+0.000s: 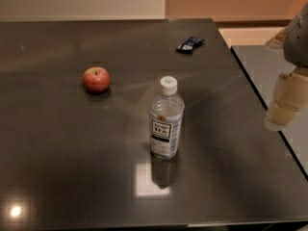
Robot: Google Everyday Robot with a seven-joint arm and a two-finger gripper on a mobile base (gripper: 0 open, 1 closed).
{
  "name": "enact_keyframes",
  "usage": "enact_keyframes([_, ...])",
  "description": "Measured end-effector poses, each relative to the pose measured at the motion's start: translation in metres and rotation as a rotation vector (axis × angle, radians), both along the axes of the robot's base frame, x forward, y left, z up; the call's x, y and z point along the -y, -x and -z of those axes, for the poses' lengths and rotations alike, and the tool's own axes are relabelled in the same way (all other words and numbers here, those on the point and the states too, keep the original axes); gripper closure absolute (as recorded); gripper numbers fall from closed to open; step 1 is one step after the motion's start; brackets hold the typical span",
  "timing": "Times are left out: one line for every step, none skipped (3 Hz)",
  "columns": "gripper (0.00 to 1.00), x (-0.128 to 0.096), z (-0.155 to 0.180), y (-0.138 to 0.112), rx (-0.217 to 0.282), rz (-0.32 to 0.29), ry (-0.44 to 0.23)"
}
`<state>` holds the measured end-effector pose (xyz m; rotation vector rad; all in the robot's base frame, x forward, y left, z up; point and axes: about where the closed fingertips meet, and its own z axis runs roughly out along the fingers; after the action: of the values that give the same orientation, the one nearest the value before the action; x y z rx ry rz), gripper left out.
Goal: Knock blue plastic bottle over
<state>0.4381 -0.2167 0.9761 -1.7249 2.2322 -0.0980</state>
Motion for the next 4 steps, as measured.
enact_keyframes([0.00,0.000,0.000,0.000,0.000,0.000,0.000])
enact_keyframes([0.00,-0.010,0.002,-0.001,0.006,-0.041,-0.052])
enact_keyframes([0.00,-0.026,0.007,0.000,-0.011,-0.099,-0.140])
enact_keyframes([0.00,-0.035,0.010,0.001,-0.022,-0.132,-0.192])
